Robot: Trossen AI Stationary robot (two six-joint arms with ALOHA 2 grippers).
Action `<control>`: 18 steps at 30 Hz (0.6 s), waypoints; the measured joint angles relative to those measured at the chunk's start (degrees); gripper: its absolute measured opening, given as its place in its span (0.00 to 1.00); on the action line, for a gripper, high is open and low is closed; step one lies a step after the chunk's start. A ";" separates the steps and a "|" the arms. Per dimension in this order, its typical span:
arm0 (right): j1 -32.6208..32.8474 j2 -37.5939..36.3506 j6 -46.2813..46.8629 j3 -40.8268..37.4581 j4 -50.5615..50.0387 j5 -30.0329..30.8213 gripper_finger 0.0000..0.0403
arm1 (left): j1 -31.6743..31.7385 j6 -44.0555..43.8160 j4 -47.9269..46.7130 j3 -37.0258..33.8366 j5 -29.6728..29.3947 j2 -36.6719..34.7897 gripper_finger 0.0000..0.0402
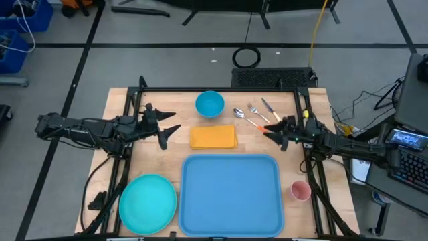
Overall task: Set up tray
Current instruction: Put the pink cup on the blue serving tray
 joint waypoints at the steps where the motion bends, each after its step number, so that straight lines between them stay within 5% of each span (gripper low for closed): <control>1: 0.26 -0.03 0.32 -0.02 0.12 -0.17 0.55 | 0.00 0.06 -0.69 0.00 0.00 0.00 0.64; 6: 0.55 -0.03 4.51 0.00 1.36 -0.03 0.55 | 0.01 2.58 -2.55 0.00 0.00 0.02 0.64; 18: 1.52 0.85 16.81 0.00 9.19 11.71 0.55 | 0.01 3.75 -2.41 0.00 0.00 0.02 0.64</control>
